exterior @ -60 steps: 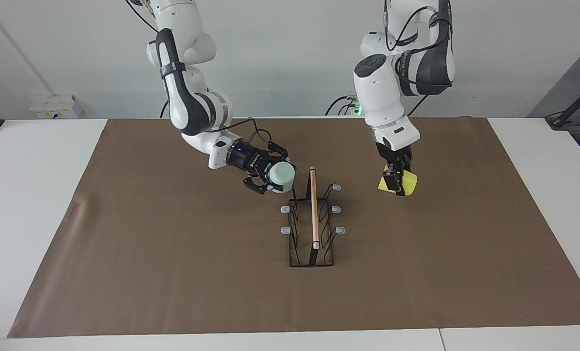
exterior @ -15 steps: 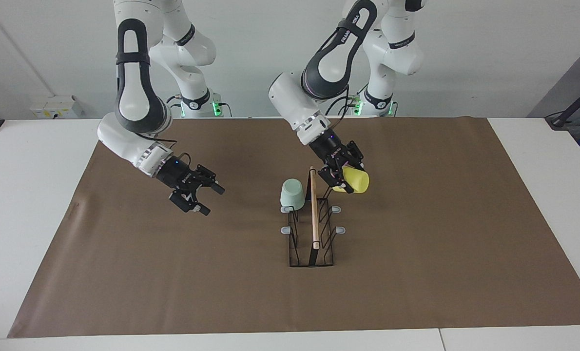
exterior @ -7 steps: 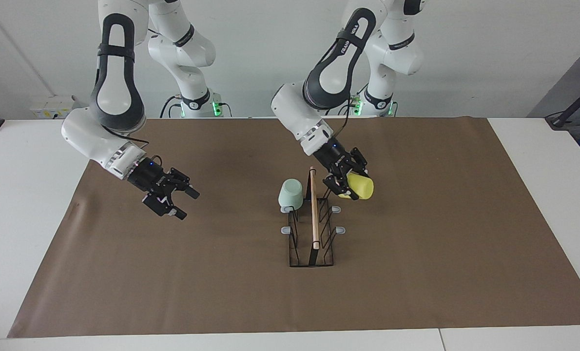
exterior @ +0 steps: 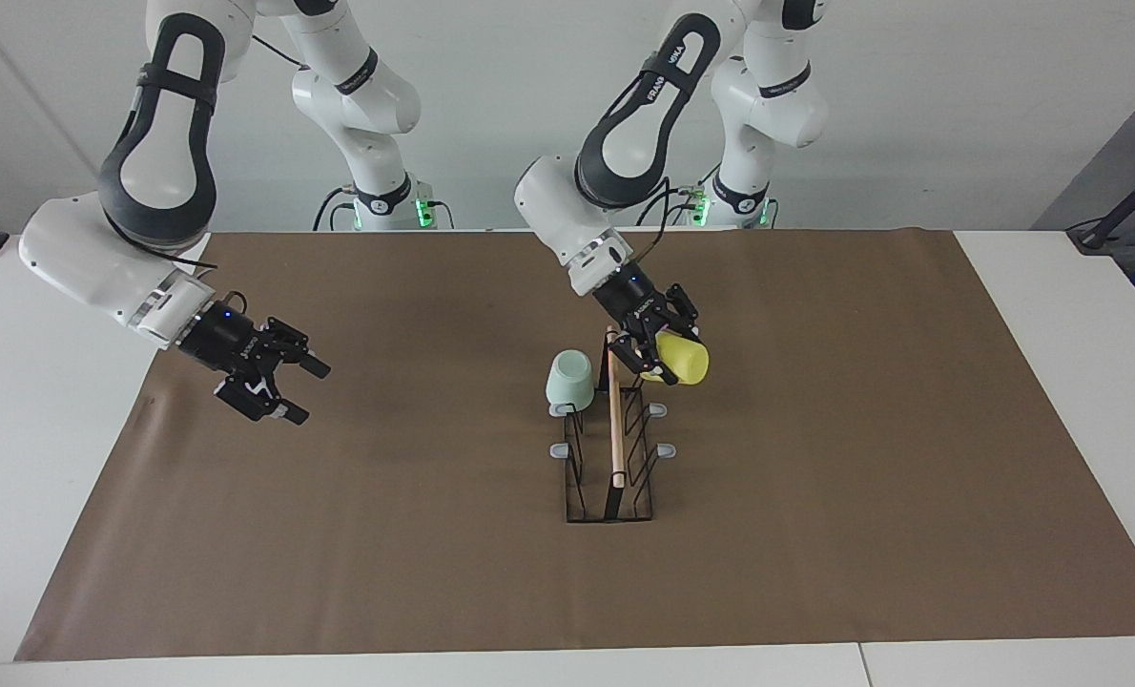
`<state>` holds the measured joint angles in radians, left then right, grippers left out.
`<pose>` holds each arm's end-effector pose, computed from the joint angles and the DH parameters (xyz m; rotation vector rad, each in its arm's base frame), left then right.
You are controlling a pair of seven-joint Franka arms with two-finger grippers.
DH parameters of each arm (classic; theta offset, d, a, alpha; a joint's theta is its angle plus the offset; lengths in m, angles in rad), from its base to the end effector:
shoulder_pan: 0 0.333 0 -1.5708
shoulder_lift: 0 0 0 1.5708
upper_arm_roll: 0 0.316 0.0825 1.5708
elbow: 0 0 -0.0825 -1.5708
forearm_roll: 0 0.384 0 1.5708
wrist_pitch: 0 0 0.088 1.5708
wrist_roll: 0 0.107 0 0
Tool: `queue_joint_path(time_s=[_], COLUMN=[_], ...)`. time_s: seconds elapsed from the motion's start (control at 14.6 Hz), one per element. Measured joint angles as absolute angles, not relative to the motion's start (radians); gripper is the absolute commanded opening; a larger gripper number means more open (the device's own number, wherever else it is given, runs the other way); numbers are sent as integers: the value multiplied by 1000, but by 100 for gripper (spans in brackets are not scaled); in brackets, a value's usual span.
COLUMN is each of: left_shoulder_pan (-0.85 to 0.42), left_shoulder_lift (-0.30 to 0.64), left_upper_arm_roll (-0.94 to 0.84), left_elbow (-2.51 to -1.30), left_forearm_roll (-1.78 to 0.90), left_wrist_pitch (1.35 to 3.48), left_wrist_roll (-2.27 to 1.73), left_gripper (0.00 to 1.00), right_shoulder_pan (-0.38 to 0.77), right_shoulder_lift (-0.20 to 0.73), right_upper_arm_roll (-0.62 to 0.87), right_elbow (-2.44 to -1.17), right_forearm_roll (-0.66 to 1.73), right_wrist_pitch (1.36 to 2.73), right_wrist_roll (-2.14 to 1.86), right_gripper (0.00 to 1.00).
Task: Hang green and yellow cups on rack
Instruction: 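Hang the yellow cup on a peg while the right gripper withdraws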
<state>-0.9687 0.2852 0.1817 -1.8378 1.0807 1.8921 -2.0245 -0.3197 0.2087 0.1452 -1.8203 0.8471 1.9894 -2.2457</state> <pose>0.4784 -0.3986 0.3967 -2.2879 -0.8759 -1.3153 0.6177 -0.0669 0.4402 -1.7558 -1.9765 -1.0159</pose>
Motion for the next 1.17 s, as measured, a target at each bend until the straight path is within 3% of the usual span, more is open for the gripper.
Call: queue_joint_path(time_s=[0.27, 0.34, 0.41, 0.48, 1.17], left_shoulder_pan=[-977, -978, -978, -978, -989], left_shoulder_lift=[287, 287, 287, 287, 278], left_upper_arm_roll=[182, 182, 182, 182, 183], left_elbow=[-1845, -1847, -1849, -1850, -1803], left_forearm_roll=[1081, 1081, 1081, 1081, 1075], left_wrist_pitch=[1887, 1887, 1887, 1887, 1853], left_wrist_roll=[-2036, -2040, -2042, -2043, -2048], left_gripper=[0, 15, 76, 100, 100], right_shoulder_pan=[-320, -319, -318, -315, -267], right_shoulder_lift=[193, 178, 159, 138, -10], right_upper_arm_roll=[147, 149, 151, 153, 167], right_elbow=[-1724, -1700, -1676, -1656, -1633], right_forearm_roll=[647, 593, 538, 492, 285], right_wrist_pitch=[1891, 1857, 1821, 1786, 1566], right_wrist_roll=[-1981, -1902, -1824, -1750, -1119], right_gripper=[100, 100, 100, 100, 100])
